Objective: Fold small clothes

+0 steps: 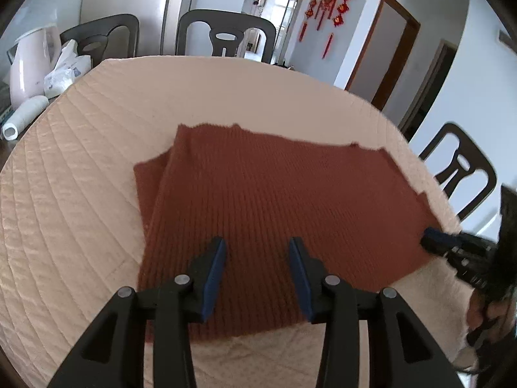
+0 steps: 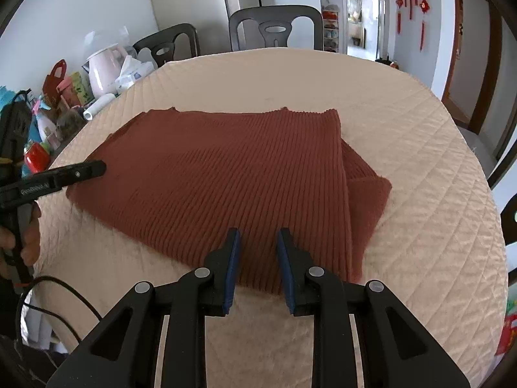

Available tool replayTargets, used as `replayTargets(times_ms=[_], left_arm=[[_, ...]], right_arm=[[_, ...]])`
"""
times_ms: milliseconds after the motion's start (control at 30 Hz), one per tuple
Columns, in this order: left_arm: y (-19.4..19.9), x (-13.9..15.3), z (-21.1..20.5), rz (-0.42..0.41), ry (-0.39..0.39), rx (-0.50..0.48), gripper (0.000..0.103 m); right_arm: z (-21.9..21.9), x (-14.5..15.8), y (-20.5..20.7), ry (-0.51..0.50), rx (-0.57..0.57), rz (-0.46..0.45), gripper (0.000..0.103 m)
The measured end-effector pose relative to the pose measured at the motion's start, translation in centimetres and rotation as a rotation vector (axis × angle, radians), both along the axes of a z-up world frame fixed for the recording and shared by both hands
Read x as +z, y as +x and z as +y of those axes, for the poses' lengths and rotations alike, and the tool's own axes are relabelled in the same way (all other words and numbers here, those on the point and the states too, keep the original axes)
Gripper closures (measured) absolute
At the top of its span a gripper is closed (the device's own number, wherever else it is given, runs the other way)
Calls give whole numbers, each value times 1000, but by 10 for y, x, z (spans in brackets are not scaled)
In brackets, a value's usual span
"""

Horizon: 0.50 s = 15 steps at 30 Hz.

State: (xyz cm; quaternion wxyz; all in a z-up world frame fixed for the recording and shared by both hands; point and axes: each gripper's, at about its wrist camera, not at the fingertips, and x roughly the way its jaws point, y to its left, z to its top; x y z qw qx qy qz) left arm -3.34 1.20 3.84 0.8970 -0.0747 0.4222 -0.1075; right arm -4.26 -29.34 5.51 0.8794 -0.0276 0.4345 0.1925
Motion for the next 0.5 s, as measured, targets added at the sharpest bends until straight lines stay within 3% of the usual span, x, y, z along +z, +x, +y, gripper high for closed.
replayTargets(times_ms=[133,333,500], left_arm=[[5,2,-1,1,41,7,59],[-14,11,-22,-3,-21,-65,58],[-16,-1,-46,-8,47,-107,53]], right_arm=[[-3,4,1,24,-44,19,79],[33,11,-13,36,73,-18,79],[60,-6,-11,-4,139,3,79]])
